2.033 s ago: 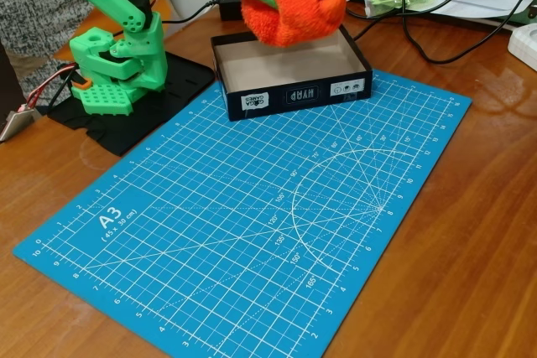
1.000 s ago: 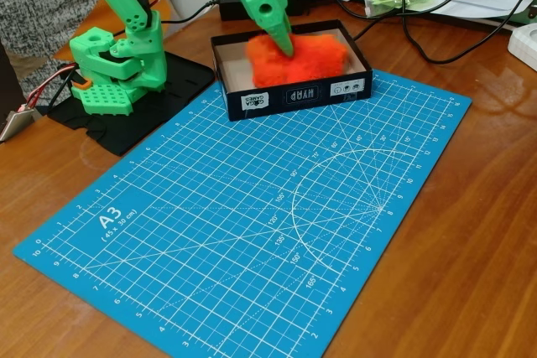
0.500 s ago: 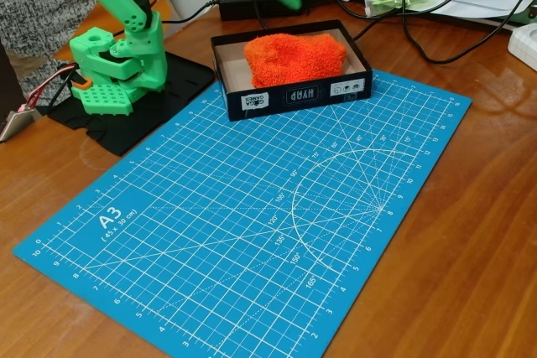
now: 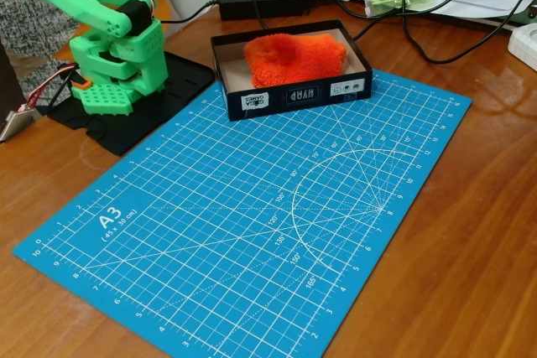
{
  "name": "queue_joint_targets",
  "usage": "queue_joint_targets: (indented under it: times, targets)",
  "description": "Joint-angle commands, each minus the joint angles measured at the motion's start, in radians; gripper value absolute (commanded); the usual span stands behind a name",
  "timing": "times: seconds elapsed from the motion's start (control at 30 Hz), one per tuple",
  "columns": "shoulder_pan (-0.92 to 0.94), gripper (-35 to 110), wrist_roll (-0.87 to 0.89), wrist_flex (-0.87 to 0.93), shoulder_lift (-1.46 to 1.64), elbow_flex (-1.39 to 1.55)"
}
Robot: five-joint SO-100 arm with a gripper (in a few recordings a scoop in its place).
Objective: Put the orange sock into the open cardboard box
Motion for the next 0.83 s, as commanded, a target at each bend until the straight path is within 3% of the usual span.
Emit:
queue_joint_targets:
  times: [0.0, 0.47, 0.8]
  targets:
    - [0.04, 0, 0.002, -0.107, 0.126, 0.319]
    - [0.063, 0, 0.051, 0.252, 0.328, 0.492]
    - [0.064, 0, 0.064, 0.265, 0.328, 0.494]
